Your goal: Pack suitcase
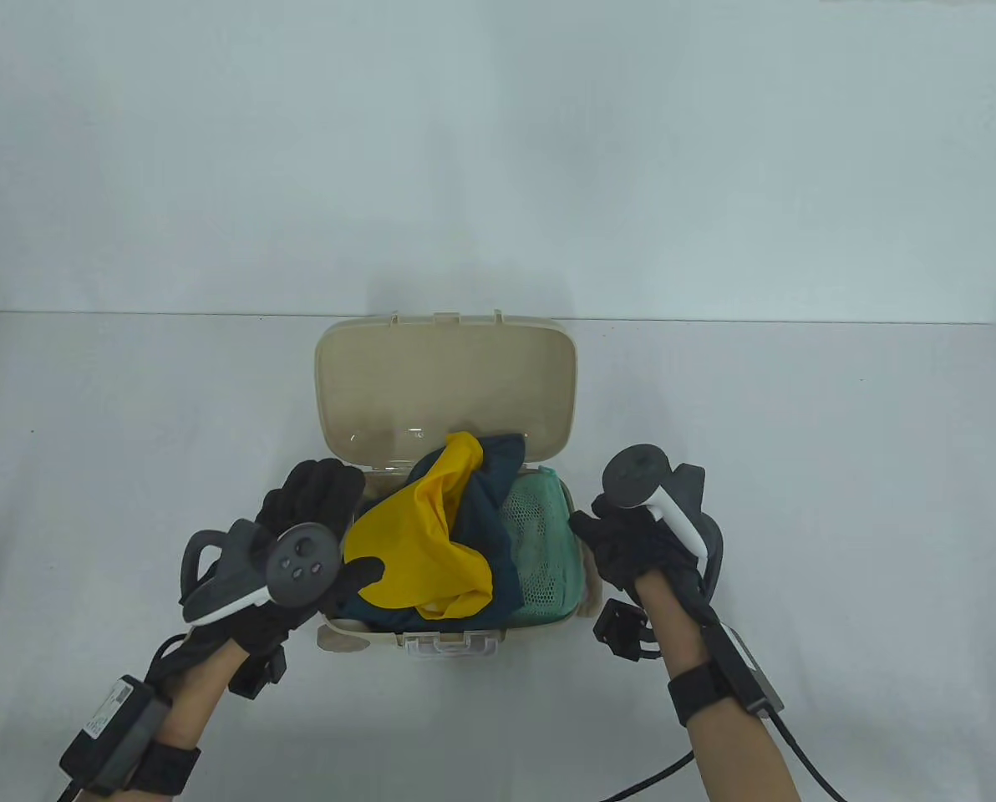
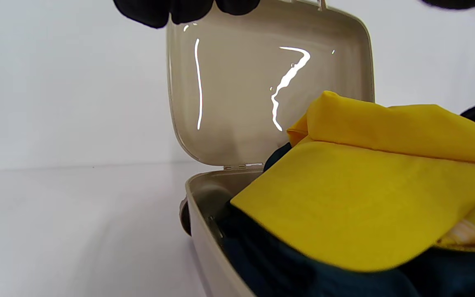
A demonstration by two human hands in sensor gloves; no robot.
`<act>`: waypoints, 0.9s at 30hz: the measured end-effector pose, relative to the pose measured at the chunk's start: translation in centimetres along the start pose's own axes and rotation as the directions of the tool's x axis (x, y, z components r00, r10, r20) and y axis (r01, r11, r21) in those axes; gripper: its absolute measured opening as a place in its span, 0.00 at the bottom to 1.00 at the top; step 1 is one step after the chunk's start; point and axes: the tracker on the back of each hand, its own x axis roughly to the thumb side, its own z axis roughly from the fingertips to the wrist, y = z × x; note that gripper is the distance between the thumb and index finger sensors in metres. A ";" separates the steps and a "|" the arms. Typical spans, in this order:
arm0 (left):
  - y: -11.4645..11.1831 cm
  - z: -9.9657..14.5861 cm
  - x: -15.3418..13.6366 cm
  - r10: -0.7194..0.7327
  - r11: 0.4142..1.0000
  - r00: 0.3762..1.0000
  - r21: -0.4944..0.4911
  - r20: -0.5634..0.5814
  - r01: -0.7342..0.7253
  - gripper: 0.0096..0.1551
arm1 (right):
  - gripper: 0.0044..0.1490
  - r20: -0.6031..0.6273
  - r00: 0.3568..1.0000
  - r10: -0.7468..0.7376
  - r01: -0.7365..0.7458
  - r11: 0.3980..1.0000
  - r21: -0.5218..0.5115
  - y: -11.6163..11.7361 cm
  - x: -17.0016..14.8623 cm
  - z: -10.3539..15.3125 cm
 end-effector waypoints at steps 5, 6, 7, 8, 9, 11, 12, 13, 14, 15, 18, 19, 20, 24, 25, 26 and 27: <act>0.1 -5.7 2.0 -0.027 0.991 0.999 -0.129 0.028 0.030 0.64 | 0.43 0.063 0.998 0.010 -0.012 0.999 0.045 0.2 3.1 0.4; -0.5 -6.7 2.5 -0.026 0.986 0.999 -0.166 0.037 0.032 0.65 | 0.44 0.060 0.998 0.036 -0.039 0.998 0.054 0.6 3.5 0.3; -1.2 -7.7 3.1 -0.021 0.977 0.999 -0.212 0.046 0.030 0.66 | 0.45 0.053 0.996 0.076 -0.079 0.995 0.065 1.2 3.9 0.1; -1.9 -8.4 3.7 -0.020 0.967 0.998 -0.253 0.056 0.033 0.66 | 0.46 0.044 0.993 0.106 -0.110 0.991 0.078 1.7 4.1 -0.1; -2.6 -9.0 4.3 -0.021 0.955 0.997 -0.293 0.072 0.041 0.66 | 0.47 0.042 0.991 0.124 -0.128 0.988 0.086 2.2 4.4 -0.2; -3.9 -9.9 5.7 0.007 0.939 0.994 -0.341 0.105 0.029 0.64 | 0.48 0.045 0.990 0.134 -0.138 0.987 0.083 2.9 4.9 -0.4; -4.2 -10.1 6.2 0.023 0.939 0.993 -0.345 0.115 0.018 0.63 | 0.49 0.048 0.989 0.137 -0.140 0.986 0.086 3.0 5.1 -0.5; -4.5 -10.4 6.7 0.045 0.935 0.991 -0.355 0.129 0.004 0.62 | 0.49 0.048 0.989 0.141 -0.145 0.984 0.102 3.3 5.3 -0.8; -4.7 -10.6 7.1 0.061 0.927 0.988 -0.375 0.144 -0.003 0.61 | 0.50 0.043 0.988 0.148 -0.152 0.982 0.111 3.5 5.4 -1.1; -5.0 -10.8 7.5 0.080 0.916 0.985 -0.400 0.151 -0.013 0.61 | 0.50 0.036 0.988 0.151 -0.154 0.981 0.122 3.9 5.5 -1.4; -5.9 -10.9 8.2 0.018 0.900 0.985 -0.432 0.173 0.059 0.58 | 0.51 0.030 0.989 0.142 -0.145 0.980 0.139 4.6 5.7 -2.1; -6.2 -10.9 8.4 -0.011 0.898 0.984 -0.431 0.179 0.088 0.57 | 0.50 0.029 0.989 0.148 -0.151 0.979 0.141 4.9 5.8 -2.3; -6.5 -10.8 8.6 -0.012 0.897 0.984 -0.433 0.180 0.090 0.56 | 0.50 0.030 0.988 0.153 -0.156 0.977 0.145 5.1 5.9 -2.4; -7.0 -10.8 8.5 -0.025 0.884 0.984 -0.456 0.177 0.104 0.55 | 0.51 0.024 0.982 0.189 -0.191 0.969 0.155 5.5 6.4 -2.7; -7.1 -10.9 8.4 -0.015 0.881 0.985 -0.463 0.172 0.094 0.55 | 0.52 0.022 0.978 0.206 -0.207 0.966 0.155 5.6 6.5 -2.8; -7.1 -10.9 8.2 -0.014 0.877 0.986 -0.471 0.168 0.093 0.55 | 0.52 0.019 0.972 0.234 -0.235 0.960 0.151 5.9 6.7 -2.9; -7.1 -10.9 8.1 -0.021 0.874 0.986 -0.475 0.168 0.099 0.55 | 0.53 0.015 0.968 0.250 -0.249 0.957 0.147 6.1 6.8 -3.0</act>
